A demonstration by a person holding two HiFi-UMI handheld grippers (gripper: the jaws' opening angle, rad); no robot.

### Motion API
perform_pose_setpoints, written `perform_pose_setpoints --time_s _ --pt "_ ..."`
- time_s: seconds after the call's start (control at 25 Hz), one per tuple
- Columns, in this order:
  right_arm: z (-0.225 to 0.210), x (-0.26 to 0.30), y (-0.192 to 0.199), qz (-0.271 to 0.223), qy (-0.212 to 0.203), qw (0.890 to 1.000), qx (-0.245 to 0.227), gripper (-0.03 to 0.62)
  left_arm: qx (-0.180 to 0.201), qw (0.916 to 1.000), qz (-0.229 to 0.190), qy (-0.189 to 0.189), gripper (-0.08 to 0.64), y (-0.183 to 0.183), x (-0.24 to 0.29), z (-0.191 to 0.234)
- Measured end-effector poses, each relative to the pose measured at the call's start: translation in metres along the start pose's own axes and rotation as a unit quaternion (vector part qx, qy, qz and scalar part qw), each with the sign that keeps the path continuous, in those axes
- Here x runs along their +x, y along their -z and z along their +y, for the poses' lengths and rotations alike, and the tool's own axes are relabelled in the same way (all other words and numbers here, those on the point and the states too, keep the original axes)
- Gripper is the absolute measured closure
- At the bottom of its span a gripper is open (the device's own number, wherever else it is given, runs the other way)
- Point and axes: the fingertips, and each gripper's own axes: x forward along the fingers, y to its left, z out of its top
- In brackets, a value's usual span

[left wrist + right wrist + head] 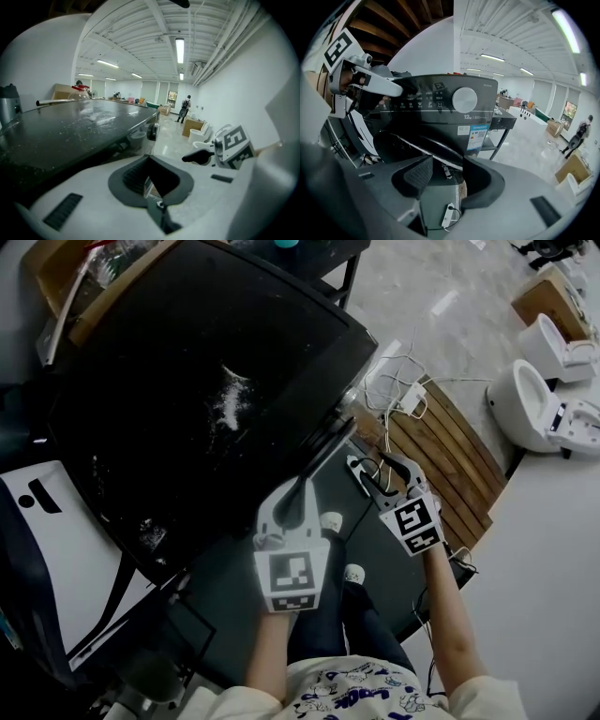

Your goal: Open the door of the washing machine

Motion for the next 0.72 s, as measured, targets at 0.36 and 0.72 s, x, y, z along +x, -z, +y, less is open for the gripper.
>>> perform_pose_setpoints --time_s 0.36,0.72 --pt "-0.004 0.032 0.021 0.021 -0.005 1.000 0.001 0.385 -0.010 0.9997 0.024 0.002 0.560 0.027 0.013 0.002" --pt "-0.012 0.060 0.024 0.028 -0.006 1.000 -0.009 0.385 -0.016 0.9993 0.032 0.005 0.560 0.039 0.021 -0.002"
